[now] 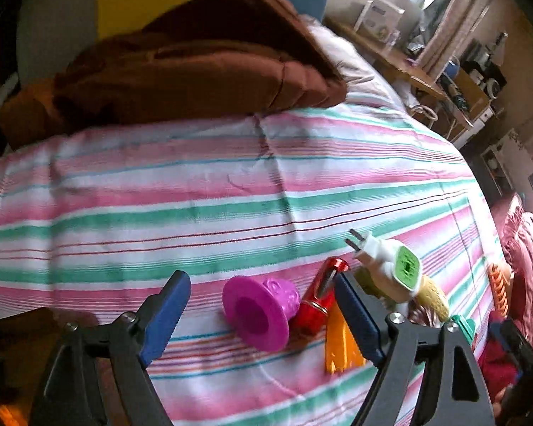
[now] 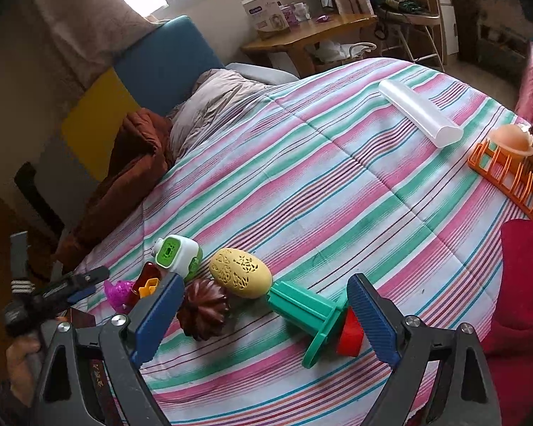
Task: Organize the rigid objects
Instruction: 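Grasp the magenta suction cup with the left tool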
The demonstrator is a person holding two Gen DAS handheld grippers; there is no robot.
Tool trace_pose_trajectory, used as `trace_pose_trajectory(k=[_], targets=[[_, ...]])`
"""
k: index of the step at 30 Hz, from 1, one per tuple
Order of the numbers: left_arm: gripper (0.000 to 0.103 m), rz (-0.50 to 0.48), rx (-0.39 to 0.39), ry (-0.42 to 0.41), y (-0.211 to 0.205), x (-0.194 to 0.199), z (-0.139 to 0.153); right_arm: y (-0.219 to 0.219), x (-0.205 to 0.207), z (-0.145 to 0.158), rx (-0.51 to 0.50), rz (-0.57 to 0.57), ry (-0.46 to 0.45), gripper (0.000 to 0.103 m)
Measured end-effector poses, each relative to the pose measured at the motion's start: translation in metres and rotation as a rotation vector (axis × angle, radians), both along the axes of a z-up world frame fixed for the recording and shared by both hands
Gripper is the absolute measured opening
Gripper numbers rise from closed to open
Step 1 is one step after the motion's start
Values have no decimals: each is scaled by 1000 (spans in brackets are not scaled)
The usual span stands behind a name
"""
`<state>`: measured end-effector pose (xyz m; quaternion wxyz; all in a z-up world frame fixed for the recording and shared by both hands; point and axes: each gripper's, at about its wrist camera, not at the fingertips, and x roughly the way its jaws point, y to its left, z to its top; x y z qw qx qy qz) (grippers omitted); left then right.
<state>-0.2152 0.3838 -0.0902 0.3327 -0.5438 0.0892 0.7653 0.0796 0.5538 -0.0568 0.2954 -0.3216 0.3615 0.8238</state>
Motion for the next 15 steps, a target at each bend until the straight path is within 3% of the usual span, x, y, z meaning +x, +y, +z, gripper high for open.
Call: trace_pose_trajectory(k=[2,4,9,10,11,15], targets=[[78,-2,-34,-32,3,-2,-12,0,0,-1,-5,2,-2,94],[54,-27,-54,-63,5,2,-21,0,-1,-1,-8,3,-4,94],[44,-75,-58,-25,-4,28,-17,3,0,-2,-15,-7,-3,94],[29,-81,-57,-14,-7,35,-15,3,0,-3,-18,-9,-2,94],[22,-89,-57,-14,-9,42,-13,4,1,-3,-19,-13,-2,94],[20,-127,-93,28,-17,72,-13,8,5,-4,-32,-41,6,94]])
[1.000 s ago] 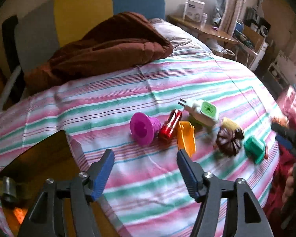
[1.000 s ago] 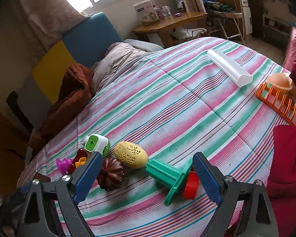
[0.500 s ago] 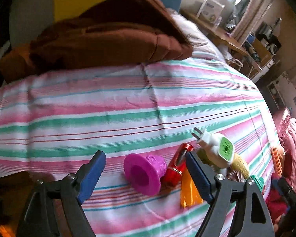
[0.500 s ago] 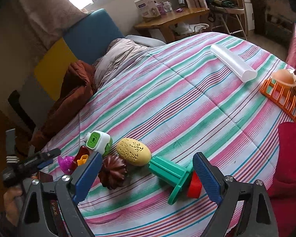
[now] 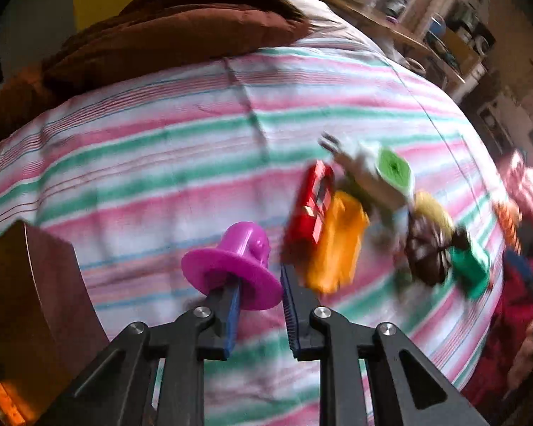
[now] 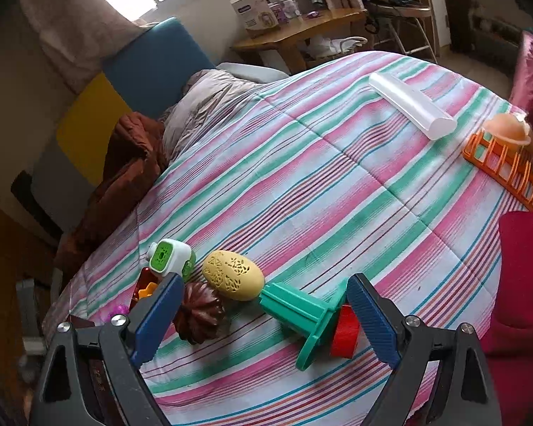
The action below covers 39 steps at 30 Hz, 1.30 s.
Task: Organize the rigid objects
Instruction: 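Grasp the magenta suction cup with the left tool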
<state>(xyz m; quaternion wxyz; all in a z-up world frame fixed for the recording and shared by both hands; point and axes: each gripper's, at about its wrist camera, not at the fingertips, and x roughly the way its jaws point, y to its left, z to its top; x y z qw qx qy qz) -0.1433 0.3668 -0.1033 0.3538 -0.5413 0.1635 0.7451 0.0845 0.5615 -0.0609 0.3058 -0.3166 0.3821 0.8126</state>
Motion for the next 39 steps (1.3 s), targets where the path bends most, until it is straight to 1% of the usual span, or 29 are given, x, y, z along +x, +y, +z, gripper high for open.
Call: trace_pose_trajectory(k=[2,5,8,10,15,16,17,19,20,22,23,25,26,27,28,29,30,31,33,37,39], targets=[[17,-11,7,24,-6,12,4,2,3,-1,-12,-16,6,94],[14,-16,39,7,-16,26,9,6,7,-2,-21,-39,8,94],[12,-39,84,-9,-24,49,16,9,10,-4,-38,-58,12,94],[12,-40,120,-48,-30,62,16,10,11,-5,-47,-64,13,94],[12,-60,258,-194,-46,96,13,11,13,-6,-52,-69,15,94],[12,-67,276,-208,-48,104,13,12,14,-6,-53,-71,15,94],[12,-79,286,-216,-50,110,14,12,14,-6,-55,-72,16,94],[13,-92,278,-234,-52,117,10,12,16,-5,-59,-74,23,94],[15,-100,270,-233,-52,120,9,12,16,-5,-59,-78,24,94],[23,-77,213,-159,-54,122,8,13,17,-5,-63,-82,25,94],[24,-64,185,-135,-54,121,7,13,17,-6,-66,-83,25,94],[33,-46,184,-147,-59,118,8,12,16,-7,-71,-80,22,94],[35,-42,187,-141,-61,118,11,12,15,-7,-70,-79,20,94],[40,-42,185,-129,-64,118,13,12,15,-7,-69,-78,17,94],[45,-48,180,-109,-64,119,16,12,15,-8,-72,-77,15,94],[46,-61,175,-96,-64,120,18,12,14,-8,-76,-75,16,94],[51,-73,170,-88,-65,120,17,12,14,-8,-80,-73,16,94],[59,-87,156,-74,-63,121,18,12,14,-9,-81,-73,16,94],[66,-107,152,-63,-59,125,19,12,15,-9,-81,-75,17,94],[69,-103,153,-63,-49,128,16,13,15,-9,-88,-80,23,94],[69,-92,149,-71,-41,127,12,13,16,-9,-89,-82,27,94]])
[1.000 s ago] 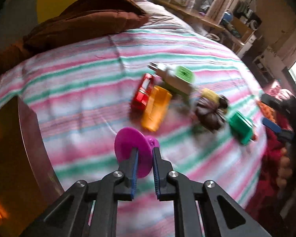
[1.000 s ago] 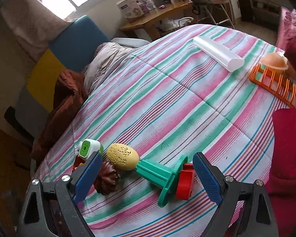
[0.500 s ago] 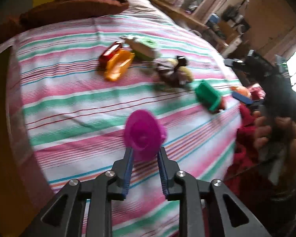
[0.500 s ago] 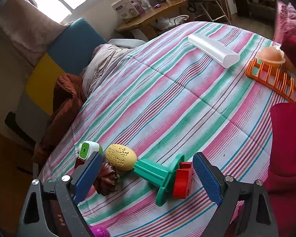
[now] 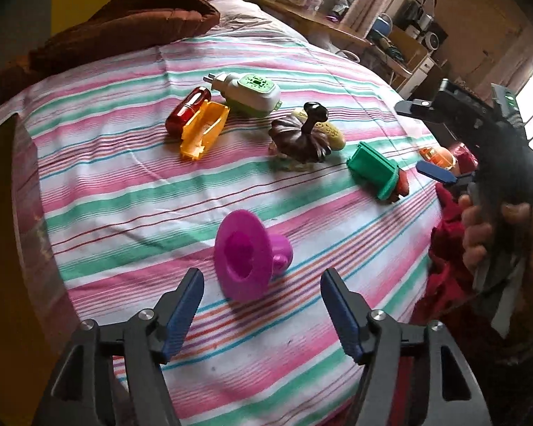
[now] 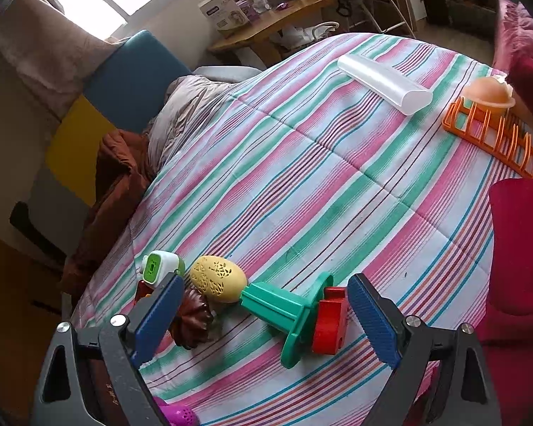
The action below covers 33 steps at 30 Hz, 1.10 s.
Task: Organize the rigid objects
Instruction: 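Grasp the magenta suction cup with the left tool, then grasp the green plastic piece with the right tool while the left tool holds the suction cup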
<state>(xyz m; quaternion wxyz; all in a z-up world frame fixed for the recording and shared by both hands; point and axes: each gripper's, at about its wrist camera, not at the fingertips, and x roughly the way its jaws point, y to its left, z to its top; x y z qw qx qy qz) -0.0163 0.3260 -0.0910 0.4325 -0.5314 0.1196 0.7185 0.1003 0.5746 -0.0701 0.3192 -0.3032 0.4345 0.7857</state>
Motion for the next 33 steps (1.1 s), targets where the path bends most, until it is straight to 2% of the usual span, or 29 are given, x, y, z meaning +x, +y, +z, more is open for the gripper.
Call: trace_pose_trajectory(k=[8,11,12,18,23,27,30,33], targets=[[69,83,-35,15,21,-13,-15,4,4,-2,-12,-26,7,94],[65,102,-77,49,28,-14,-23,7,8,-2,-15,-55,9,94],[56,109,-76,70,28,-14,-23,9,10,-4,-23,-67,9,95],[56,69,-34,106,18,-12,-24,16,12,-13,-69,-94,-7,95],[56,80,-27,117,4,-9,-22,17,11,-16,-69,-95,-31,95],[56,92,-1,120,-7,-4,-13,19,10,-26,-129,-74,-34,95],[56,89,26,135,-14,1,-4,16,0,-38,-294,43,133,92],[56,92,52,142,-21,4,6,8,-12,-33,-209,83,31,93]])
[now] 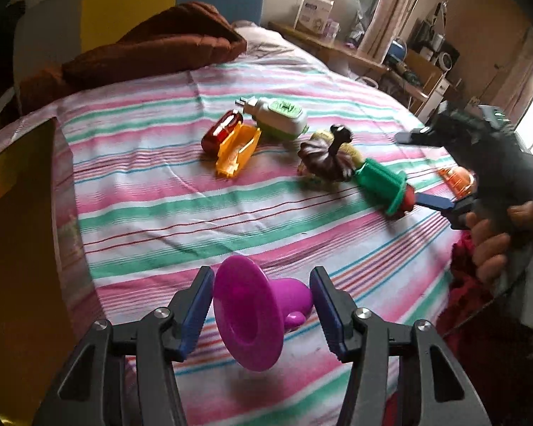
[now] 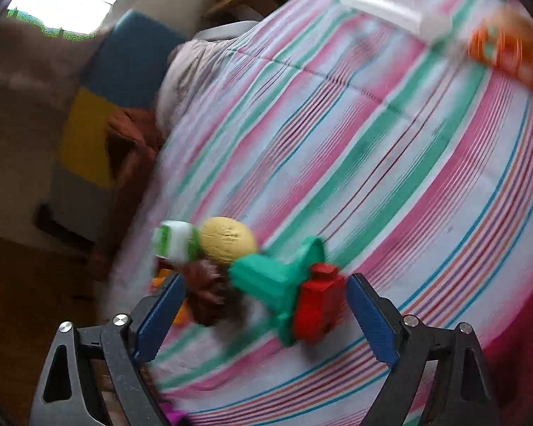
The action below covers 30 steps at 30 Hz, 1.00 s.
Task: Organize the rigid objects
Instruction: 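Grasp the green plastic piece with the right tool while the left tool holds the suction cup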
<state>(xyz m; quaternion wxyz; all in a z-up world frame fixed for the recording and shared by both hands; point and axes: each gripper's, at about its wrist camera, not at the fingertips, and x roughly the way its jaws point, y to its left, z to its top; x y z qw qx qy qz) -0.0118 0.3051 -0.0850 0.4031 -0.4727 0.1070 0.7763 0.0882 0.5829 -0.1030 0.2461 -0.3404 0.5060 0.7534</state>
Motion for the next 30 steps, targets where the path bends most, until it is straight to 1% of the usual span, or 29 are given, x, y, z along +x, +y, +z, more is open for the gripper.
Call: trace_pose_trajectory(k=[2,3,7,10,11,15,18,20,22,23,24,25,26,27,28,30], targets=[[56,2,15,1,-10,1,6,0,-2,-2,-27,12,24,93],[56,3,20,2,-8,4,7,0,-1,-4,-38,4,24,93],[56,7,35,14,-20,10,15,4,8,-4,-17,-51,-12,93],[56,8,43,26,-25,14,21,3,9,-3,37,-68,-98,91],[56,10,48,28,-28,15,24,2,9,-2,53,-69,-108,90],[56,23,66,17,-40,17,30,-2,8,6,94,-35,-96,90],[56,33,77,20,-47,18,34,-5,4,9,130,-16,-103,90],[56,39,84,17,-52,18,36,-8,-2,7,128,9,-101,90],[56,42,89,18,-55,19,39,-10,-8,3,132,27,-132,90],[56,44,93,19,-57,19,40,-10,-9,4,154,21,-147,90],[56,46,95,19,-58,20,41,-10,-9,8,197,12,-163,90],[56,47,98,18,-60,20,42,-13,-11,14,269,12,-174,90],[56,47,100,17,-60,20,43,-16,-14,19,319,21,-175,90],[56,48,103,18,-62,21,44,-22,-19,24,378,46,-178,90],[56,48,105,19,-63,21,45,-25,-23,25,406,70,-188,90],[56,49,109,20,-66,21,46,-37,-35,25,482,140,-241,88]])
